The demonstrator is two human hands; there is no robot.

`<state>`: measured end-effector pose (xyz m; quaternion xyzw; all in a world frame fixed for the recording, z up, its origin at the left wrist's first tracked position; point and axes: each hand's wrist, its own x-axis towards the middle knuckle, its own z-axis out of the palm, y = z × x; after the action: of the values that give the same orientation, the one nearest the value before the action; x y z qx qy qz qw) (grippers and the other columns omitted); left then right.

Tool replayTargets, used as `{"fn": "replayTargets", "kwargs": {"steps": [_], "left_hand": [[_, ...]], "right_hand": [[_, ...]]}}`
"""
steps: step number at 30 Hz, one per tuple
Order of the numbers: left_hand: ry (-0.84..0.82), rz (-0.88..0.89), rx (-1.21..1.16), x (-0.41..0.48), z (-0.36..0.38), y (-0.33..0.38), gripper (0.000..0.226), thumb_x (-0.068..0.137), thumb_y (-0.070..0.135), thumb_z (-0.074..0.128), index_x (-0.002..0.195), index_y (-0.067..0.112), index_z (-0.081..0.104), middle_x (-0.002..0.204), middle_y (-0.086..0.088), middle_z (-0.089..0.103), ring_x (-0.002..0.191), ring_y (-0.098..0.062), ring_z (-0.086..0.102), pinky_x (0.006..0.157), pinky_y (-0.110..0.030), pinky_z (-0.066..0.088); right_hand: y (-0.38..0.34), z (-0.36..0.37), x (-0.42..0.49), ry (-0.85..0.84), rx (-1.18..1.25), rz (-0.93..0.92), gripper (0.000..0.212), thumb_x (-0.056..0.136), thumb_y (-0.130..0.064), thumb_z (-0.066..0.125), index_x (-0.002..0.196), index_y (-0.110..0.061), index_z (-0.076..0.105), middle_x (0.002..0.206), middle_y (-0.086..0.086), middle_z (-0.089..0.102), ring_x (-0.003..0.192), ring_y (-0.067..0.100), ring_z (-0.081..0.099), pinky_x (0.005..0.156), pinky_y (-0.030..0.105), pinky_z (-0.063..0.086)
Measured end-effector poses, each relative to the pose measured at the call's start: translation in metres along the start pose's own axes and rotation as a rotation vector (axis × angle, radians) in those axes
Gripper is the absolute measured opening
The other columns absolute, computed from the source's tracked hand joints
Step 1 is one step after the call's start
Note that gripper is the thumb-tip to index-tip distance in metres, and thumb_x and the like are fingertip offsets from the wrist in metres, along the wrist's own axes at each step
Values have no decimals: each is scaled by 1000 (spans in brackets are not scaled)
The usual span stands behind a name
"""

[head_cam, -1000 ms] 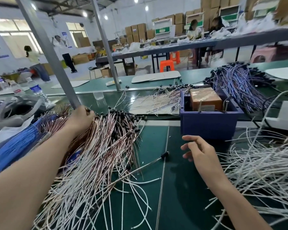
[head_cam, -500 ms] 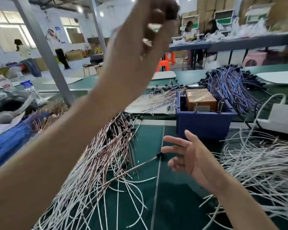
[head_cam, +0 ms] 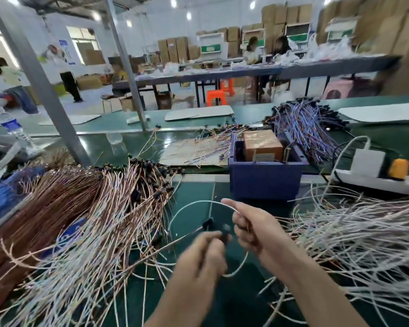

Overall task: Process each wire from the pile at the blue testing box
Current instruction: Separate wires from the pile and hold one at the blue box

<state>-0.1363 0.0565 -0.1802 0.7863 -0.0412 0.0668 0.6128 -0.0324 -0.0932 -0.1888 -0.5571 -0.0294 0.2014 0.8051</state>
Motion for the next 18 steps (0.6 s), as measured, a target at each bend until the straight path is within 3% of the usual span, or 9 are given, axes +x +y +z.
{"fn": "replayTargets", "kwargs": {"steps": [2,5,8,12,14,17,18], "left_hand": [[157,-234,-172,24,-3,-6,28,107,21,42,93,9,63,58,2,55,58,-16,57,74,-40,52],[253,-442,-464,61,2,-4,31,107,30,41,100,9,64,52,6,36,39,-8,35,42,-24,39],[259,-271,-372,81,7,2,29,106,37,42,107,21,66,55,11,36,41,-4,29,37,-18,26],[329,-73,-207,100,18,6,30,107,35,40,98,25,67,81,4,61,53,-5,40,52,-24,35],[359,-55,-345,107,22,6,27,108,31,39,103,22,64,88,3,68,46,-4,37,45,-20,33],[390,-37,-620,112,21,2,23,108,23,41,119,27,61,76,8,65,41,-3,31,36,-16,28],[402,-28,-706,114,19,-2,24,108,23,42,122,29,60,72,8,61,42,-3,31,36,-16,28]], "right_hand": [[-3,4,-2,10,-52,-55,30,107,-21,41,122,-22,67,60,-9,45,42,5,29,36,18,18],[-1,10,-3,-34,-73,-67,38,103,-24,35,119,-23,69,63,-8,47,46,6,30,40,20,18],[-1,11,-3,-86,-77,-28,48,98,-29,28,123,-21,68,68,-6,48,52,7,33,43,20,23],[-5,9,-7,-105,104,-23,53,94,-19,25,135,-14,58,75,1,57,60,9,44,56,26,34],[-6,8,-7,-38,262,-59,52,92,-5,29,141,-10,48,79,6,63,63,11,51,60,25,37],[-2,6,-5,75,295,-97,68,87,19,30,150,-6,36,89,13,73,76,17,64,66,24,44],[1,8,-4,83,289,-96,72,87,25,31,153,-5,31,96,17,75,86,21,70,74,25,50]]}}
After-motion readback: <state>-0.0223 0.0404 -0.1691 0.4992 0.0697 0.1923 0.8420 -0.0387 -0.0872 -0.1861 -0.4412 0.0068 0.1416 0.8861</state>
